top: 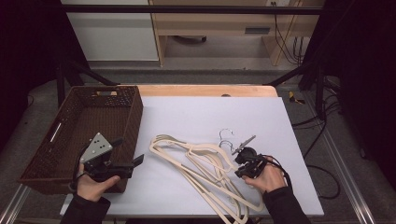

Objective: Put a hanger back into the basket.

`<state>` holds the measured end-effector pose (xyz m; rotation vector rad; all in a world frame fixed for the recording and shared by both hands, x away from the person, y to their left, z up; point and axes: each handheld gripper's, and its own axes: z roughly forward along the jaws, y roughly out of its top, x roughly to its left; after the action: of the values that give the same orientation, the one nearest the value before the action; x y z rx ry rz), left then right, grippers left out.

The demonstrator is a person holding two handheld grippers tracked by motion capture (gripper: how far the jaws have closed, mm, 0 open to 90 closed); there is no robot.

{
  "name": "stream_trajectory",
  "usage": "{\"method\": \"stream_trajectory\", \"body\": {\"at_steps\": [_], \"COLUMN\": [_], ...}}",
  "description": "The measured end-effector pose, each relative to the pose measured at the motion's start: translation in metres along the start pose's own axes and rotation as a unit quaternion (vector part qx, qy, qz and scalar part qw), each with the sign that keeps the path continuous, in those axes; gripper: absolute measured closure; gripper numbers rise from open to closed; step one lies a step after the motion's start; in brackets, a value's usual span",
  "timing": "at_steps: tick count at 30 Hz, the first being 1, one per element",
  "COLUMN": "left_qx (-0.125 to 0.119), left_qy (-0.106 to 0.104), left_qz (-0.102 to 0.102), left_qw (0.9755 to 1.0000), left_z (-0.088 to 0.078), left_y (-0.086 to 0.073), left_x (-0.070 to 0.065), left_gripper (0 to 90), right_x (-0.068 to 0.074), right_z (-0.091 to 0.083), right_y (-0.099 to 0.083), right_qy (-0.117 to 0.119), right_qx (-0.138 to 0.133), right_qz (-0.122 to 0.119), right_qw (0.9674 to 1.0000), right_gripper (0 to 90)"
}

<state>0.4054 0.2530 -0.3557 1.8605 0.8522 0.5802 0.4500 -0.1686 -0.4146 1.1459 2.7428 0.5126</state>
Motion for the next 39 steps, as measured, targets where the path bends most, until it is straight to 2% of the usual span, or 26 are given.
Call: {"method": "stream_trajectory", "body": {"at_steps": [5, 8, 11, 13, 16, 20, 23, 27, 29, 30, 32, 36, 39], "left_qx": [-0.001, 0.002, 0.019, 0.032, 0.045, 0.071, 0.102, 0.125, 0.142, 0.154, 0.167, 0.179, 0.195], "left_qy": [-0.013, -0.019, -0.031, -0.036, -0.049, -0.064, -0.080, -0.102, -0.111, -0.116, -0.122, -0.137, -0.138], "left_qz": [0.002, 0.013, 0.026, 0.041, 0.052, 0.072, 0.091, 0.106, 0.121, 0.131, 0.142, 0.161, 0.183], "left_qw": [0.9999, 0.9997, 0.9990, 0.9980, 0.9964, 0.9928, 0.9874, 0.9812, 0.9761, 0.9725, 0.9681, 0.9608, 0.9537], "left_z": [-0.001, -0.003, -0.004, -0.005, -0.005, 0.001, 0.008, 0.015, 0.019, 0.021, 0.026, 0.035, 0.043], "left_y": [0.004, 0.011, 0.022, 0.031, 0.044, 0.059, 0.068, 0.078, 0.083, 0.086, 0.089, 0.093, 0.094], "left_x": [-0.003, -0.006, -0.007, -0.008, -0.009, -0.010, -0.013, -0.016, -0.016, -0.016, -0.017, -0.019, -0.020], "left_gripper": [7.0, 7.2, 7.3, 7.7, 8.3, 8.8, 9.0, 9.6, 10.1, 10.1, 10.6, 11.6, 13.1], "right_x": [0.000, 0.001, 0.004, 0.005, 0.008, 0.011, 0.012, 0.015, 0.016, 0.016, 0.017, 0.021, 0.023], "right_z": [-0.016, -0.026, -0.034, -0.038, -0.046, -0.057, -0.065, -0.074, -0.077, -0.077, -0.079, -0.082, -0.084], "right_y": [-0.002, -0.002, -0.001, 0.000, 0.000, 0.001, 0.001, 0.004, 0.006, 0.006, 0.007, 0.011, 0.013], "right_qy": [-0.001, 0.002, 0.001, 0.005, 0.006, 0.006, 0.010, 0.007, 0.002, 0.002, 0.003, 0.005, 0.004], "right_qx": [-0.020, -0.033, -0.045, -0.049, -0.052, -0.066, -0.073, -0.072, -0.075, -0.075, -0.074, -0.075, -0.078], "right_qz": [-0.007, -0.021, -0.034, -0.041, -0.061, -0.079, -0.093, -0.111, -0.120, -0.120, -0.123, -0.134, -0.144], "right_qw": [0.9998, 0.9992, 0.9984, 0.9979, 0.9968, 0.9947, 0.9930, 0.9912, 0.9900, 0.9900, 0.9896, 0.9881, 0.9865], "right_gripper": [80.7, 80.7, 80.7, 80.7, 80.7, 80.7, 80.7, 80.7, 80.6, 80.6, 80.6, 80.6, 80.7]}}
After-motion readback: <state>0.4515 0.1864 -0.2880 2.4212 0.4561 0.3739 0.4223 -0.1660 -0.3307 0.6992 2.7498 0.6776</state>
